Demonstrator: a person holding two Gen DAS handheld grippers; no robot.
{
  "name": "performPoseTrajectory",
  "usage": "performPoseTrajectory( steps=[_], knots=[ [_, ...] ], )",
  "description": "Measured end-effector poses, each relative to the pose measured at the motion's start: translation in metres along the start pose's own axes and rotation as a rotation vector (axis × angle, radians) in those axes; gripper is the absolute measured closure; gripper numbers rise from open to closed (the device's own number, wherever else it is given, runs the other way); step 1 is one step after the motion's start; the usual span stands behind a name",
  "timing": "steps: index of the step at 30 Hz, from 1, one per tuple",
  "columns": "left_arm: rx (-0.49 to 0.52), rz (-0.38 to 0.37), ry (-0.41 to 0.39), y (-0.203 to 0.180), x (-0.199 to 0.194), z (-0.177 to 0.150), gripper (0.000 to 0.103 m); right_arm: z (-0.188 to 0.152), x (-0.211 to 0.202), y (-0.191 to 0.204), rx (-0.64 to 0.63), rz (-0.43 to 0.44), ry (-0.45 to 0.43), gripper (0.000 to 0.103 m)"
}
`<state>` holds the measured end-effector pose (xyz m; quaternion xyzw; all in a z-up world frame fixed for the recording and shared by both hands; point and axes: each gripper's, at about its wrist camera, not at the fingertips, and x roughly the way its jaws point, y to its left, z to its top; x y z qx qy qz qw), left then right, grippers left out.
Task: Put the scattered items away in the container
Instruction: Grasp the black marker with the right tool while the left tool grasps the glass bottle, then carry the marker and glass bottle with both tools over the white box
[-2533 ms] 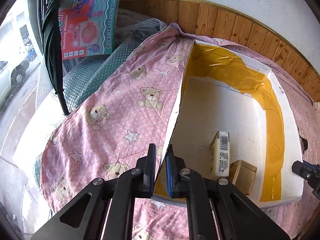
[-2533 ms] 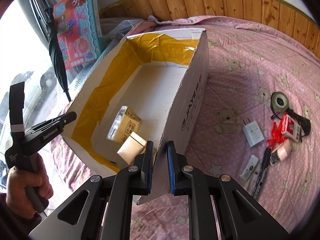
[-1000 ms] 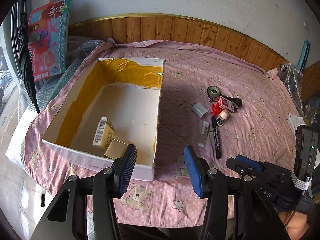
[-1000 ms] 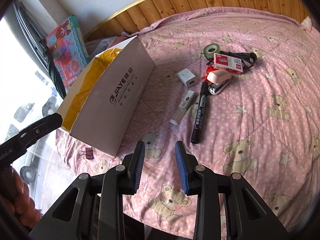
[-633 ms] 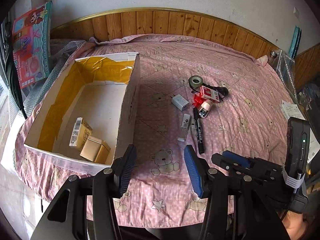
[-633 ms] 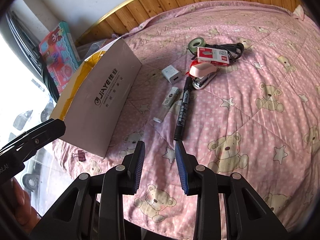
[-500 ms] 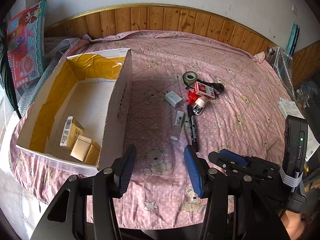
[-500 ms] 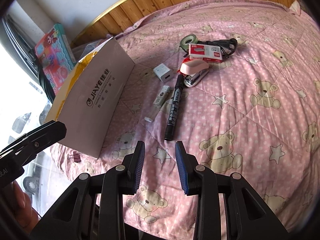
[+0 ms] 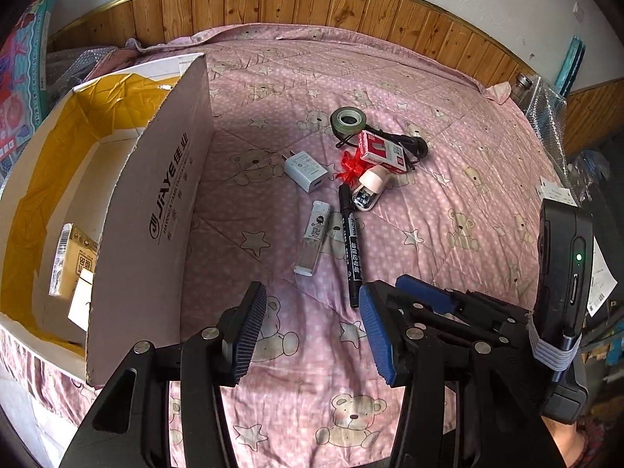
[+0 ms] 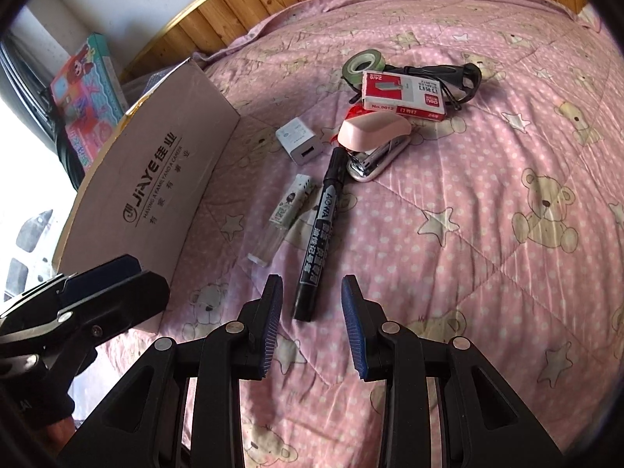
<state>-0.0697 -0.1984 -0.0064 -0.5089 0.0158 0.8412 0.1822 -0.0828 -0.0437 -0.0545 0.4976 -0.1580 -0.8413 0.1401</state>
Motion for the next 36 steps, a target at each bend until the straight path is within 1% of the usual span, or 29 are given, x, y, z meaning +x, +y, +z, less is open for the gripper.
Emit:
performPoseTrajectory(
  steps=[5, 6, 7, 8, 9, 11, 13, 14, 18, 21, 23, 24, 25, 26, 27, 28, 30, 32, 33, 34, 36],
  knots=[
    [-0.013, 0.002, 0.022, 0.007, 0.018, 0.008, 0.052, 0.013, 0.029, 0.000, -0.034, -0.014, 0.033, 0.070],
    [-0.018, -0.002, 0.028, 0.010, 0.022, 0.010, 0.053, 0.015, 0.032, 0.000, -0.045, -0.011, 0.028, 0.071],
    [-0.023, 0.000, 0.033, 0.012, 0.025, 0.011, 0.053, 0.016, 0.034, 0.002, -0.070, -0.018, 0.017, 0.073],
    [-0.025, 0.001, 0.035, 0.013, 0.028, 0.013, 0.053, 0.017, 0.035, 0.003, -0.097, -0.040, 0.017, 0.084],
    [-0.024, 0.001, 0.038, 0.015, 0.030, 0.014, 0.052, 0.018, 0.036, 0.003, -0.111, -0.044, 0.019, 0.085],
    [-0.024, 0.000, 0.045, 0.016, 0.035, 0.017, 0.052, 0.019, 0.032, -0.004, -0.102, -0.041, 0.024, 0.089],
    [-0.021, -0.004, 0.050, 0.016, 0.041, 0.020, 0.053, 0.018, 0.025, -0.012, -0.093, -0.064, 0.020, 0.089],
    [-0.021, -0.010, 0.054, 0.015, 0.044, 0.022, 0.053, 0.018, 0.021, -0.017, -0.084, -0.061, 0.021, 0.089],
    [-0.014, -0.047, 0.071, 0.008, 0.061, 0.028, 0.052, 0.013, 0.005, -0.031, -0.078, -0.083, 0.022, 0.089],
    [0.002, -0.053, 0.096, 0.001, 0.083, 0.030, 0.052, 0.008, 0.005, -0.038, -0.073, -0.086, 0.035, 0.088],
    [0.007, -0.045, 0.103, 0.000, 0.099, 0.029, 0.052, 0.007, 0.005, -0.039, -0.073, -0.078, 0.021, 0.088],
    [0.015, -0.041, 0.106, 0.000, 0.106, 0.028, 0.054, 0.007, 0.005, -0.039, -0.075, -0.078, 0.017, 0.087],
    [0.029, -0.037, 0.079, 0.000, 0.109, 0.028, 0.055, 0.007, 0.006, -0.038, -0.079, -0.079, 0.013, 0.087],
    [0.049, -0.031, 0.054, -0.002, 0.108, 0.028, 0.058, 0.007, 0.007, -0.037, -0.086, -0.082, 0.006, 0.087],
    [0.066, -0.013, 0.048, -0.002, 0.109, 0.028, 0.075, 0.008, 0.009, -0.036, -0.095, -0.084, 0.001, 0.088],
    [0.068, -0.006, 0.045, 0.000, 0.109, 0.029, 0.083, 0.009, 0.009, -0.036, -0.098, -0.085, -0.005, 0.089],
    [0.016, -0.054, 0.050, 0.013, 0.106, 0.029, 0.083, 0.011, 0.010, -0.037, -0.090, -0.080, -0.004, 0.089],
    [0.003, -0.051, 0.048, 0.020, 0.100, 0.026, 0.083, 0.010, 0.009, -0.034, -0.100, -0.089, 0.004, 0.089],
    [-0.007, -0.063, 0.048, 0.024, 0.097, 0.025, 0.083, 0.010, 0.009, -0.033, -0.101, -0.084, 0.011, 0.089],
    [-0.022, -0.080, 0.053, 0.027, 0.096, 0.023, 0.083, 0.010, 0.010, -0.033, -0.100, -0.078, 0.014, 0.089],
    [-0.043, -0.085, 0.077, 0.028, 0.101, 0.021, 0.082, 0.011, 0.013, -0.033, -0.105, -0.079, 0.004, 0.088]
  ],
)
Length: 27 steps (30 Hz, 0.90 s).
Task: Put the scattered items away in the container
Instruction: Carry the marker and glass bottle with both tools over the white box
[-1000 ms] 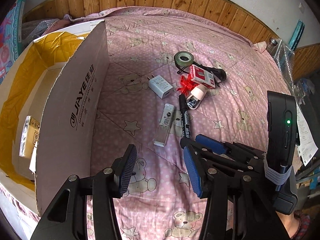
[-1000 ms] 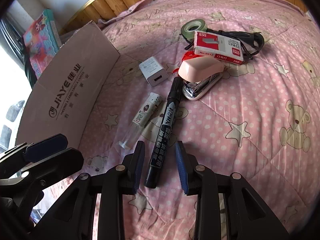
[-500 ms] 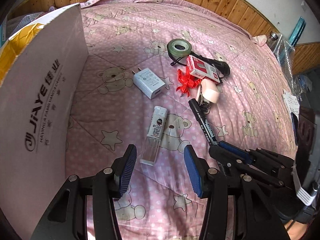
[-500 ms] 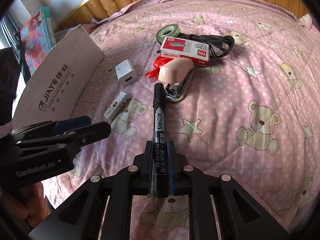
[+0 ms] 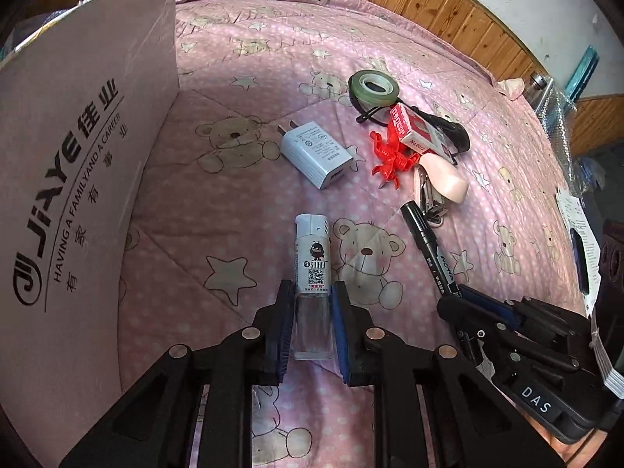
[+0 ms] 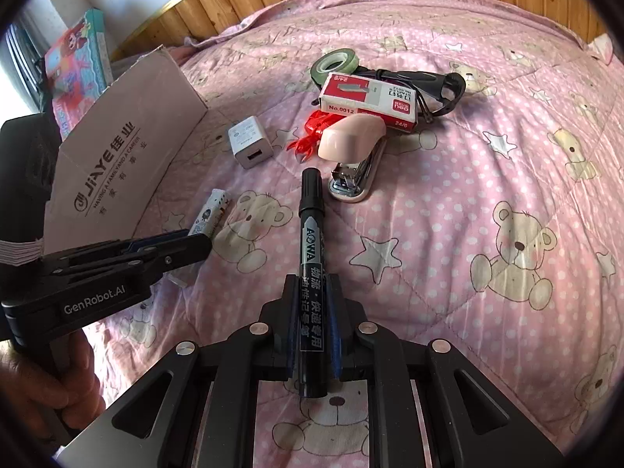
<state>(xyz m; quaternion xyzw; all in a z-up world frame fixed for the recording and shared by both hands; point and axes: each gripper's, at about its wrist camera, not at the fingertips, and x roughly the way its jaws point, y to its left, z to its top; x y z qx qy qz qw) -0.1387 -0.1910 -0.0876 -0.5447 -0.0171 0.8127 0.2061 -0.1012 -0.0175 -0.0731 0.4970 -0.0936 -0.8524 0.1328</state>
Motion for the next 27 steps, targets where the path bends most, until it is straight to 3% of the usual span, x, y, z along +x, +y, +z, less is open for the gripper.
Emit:
performPoseTrajectory(
  steps=[2, 5, 12, 27],
  knots=[
    [0.009, 0.002, -0.021, -0.004, 0.001, -0.001, 0.079, 0.002, 0.003, 0.004, -0.034, -0.006, -0.012, 0.088],
    [0.070, 0.069, -0.028, -0.016, 0.002, -0.002, 0.083, 0.003, 0.002, 0.005, -0.040, -0.007, -0.008, 0.089],
    [0.082, 0.121, -0.035, -0.024, -0.020, -0.014, 0.083, -0.009, -0.020, 0.008, -0.022, 0.020, -0.022, 0.089],
    [0.113, 0.128, -0.144, -0.057, -0.081, -0.029, 0.083, -0.027, -0.068, 0.030, -0.034, 0.065, -0.080, 0.089]
  ],
)
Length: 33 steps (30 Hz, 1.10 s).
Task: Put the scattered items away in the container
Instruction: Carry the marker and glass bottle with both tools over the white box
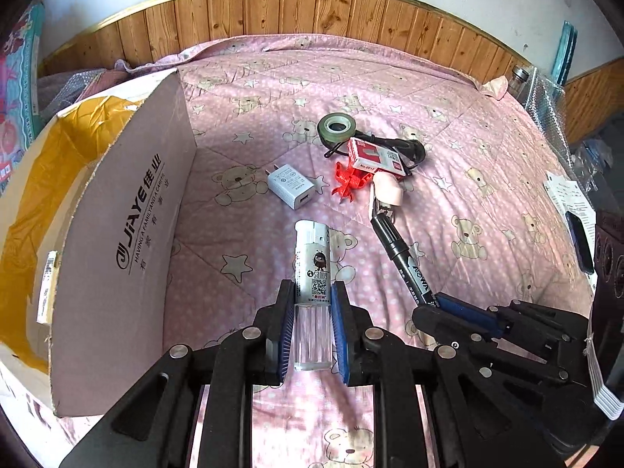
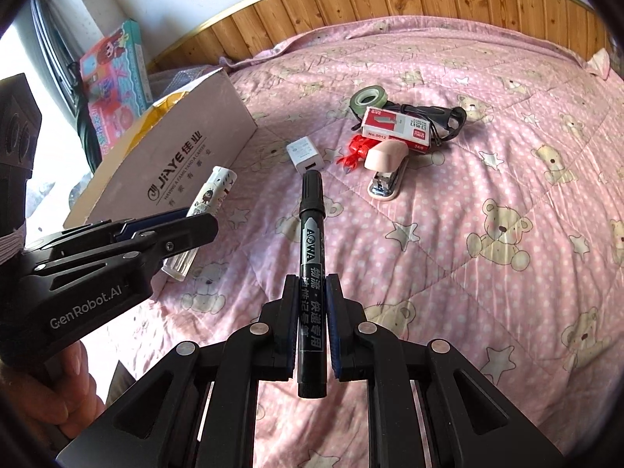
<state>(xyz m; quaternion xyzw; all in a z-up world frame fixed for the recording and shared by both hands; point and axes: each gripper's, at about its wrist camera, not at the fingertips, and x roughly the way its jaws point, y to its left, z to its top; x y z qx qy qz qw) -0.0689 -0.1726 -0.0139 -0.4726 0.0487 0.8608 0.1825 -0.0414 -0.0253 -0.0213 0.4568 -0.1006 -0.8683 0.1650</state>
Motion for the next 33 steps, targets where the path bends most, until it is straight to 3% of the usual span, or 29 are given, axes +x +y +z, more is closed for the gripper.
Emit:
performPoseTrajectory(
  steps=[17, 33],
  knots=[
    [-0.028, -0.011, -0.157, 0.011, -0.071, -0.008, 0.083, -0.008, -0.031, 0.035, -0.014, 0.056, -0.023, 0.089],
    [-0.079, 0.048, -0.199, 0.053, -0.100, -0.007, 0.083, 0.008, -0.027, 0.081, -0.092, 0.090, -0.004, 0.089]
  ],
)
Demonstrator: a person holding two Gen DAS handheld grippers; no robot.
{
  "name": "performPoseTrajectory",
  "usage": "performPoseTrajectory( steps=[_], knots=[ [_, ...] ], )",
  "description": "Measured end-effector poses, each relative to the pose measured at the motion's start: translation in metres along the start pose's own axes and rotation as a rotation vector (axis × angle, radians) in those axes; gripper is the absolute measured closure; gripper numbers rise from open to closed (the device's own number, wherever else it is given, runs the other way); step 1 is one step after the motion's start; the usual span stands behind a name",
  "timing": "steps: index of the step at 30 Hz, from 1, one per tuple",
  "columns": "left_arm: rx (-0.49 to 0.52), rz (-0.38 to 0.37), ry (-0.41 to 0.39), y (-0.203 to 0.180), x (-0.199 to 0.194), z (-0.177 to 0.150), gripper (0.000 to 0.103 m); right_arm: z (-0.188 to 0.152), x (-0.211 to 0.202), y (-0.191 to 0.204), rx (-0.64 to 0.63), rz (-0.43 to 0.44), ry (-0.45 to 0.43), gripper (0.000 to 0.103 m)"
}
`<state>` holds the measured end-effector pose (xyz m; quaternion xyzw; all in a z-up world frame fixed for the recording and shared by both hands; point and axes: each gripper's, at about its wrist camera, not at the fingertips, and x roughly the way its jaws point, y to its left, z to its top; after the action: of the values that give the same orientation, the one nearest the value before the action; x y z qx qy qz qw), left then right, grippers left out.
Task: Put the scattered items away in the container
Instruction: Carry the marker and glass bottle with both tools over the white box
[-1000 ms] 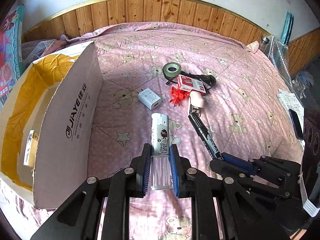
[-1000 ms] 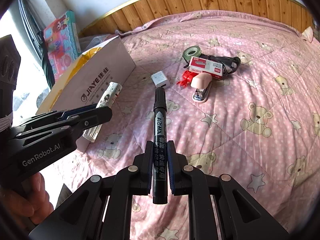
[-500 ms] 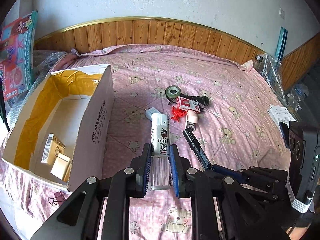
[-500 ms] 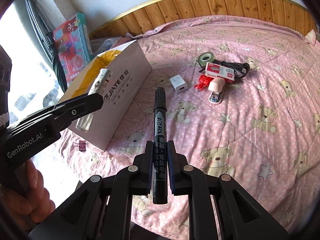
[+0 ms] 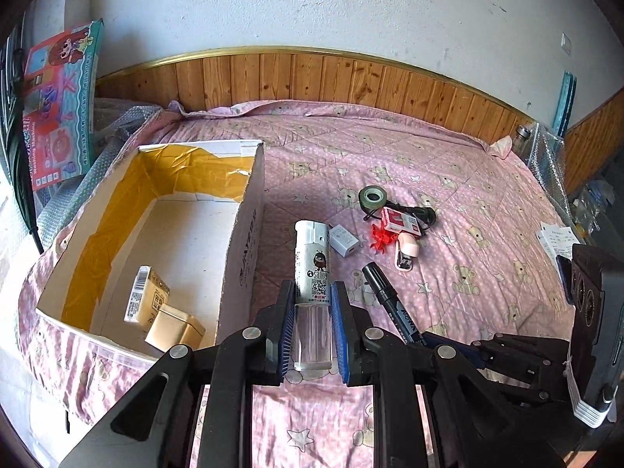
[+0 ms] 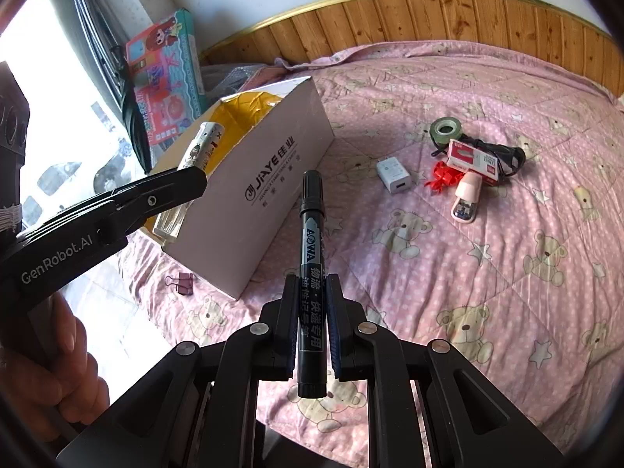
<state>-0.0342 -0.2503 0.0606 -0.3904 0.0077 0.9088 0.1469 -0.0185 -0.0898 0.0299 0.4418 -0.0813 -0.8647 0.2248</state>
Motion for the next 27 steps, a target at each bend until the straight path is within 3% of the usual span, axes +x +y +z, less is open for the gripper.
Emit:
performPoseTrajectory(
  steps=[14, 27],
  knots=[
    [-0.057, 0.017, -0.038, 0.038, -0.011, 0.019, 0.083, 0.041, 0.008, 0.046, -0.095, 0.044, -0.016, 0.089],
    [-0.107, 0.093, -0.047, 0.093, -0.010, 0.043, 0.083, 0.080, 0.033, 0.087, -0.161, 0.109, -0.020, 0.089]
  ],
)
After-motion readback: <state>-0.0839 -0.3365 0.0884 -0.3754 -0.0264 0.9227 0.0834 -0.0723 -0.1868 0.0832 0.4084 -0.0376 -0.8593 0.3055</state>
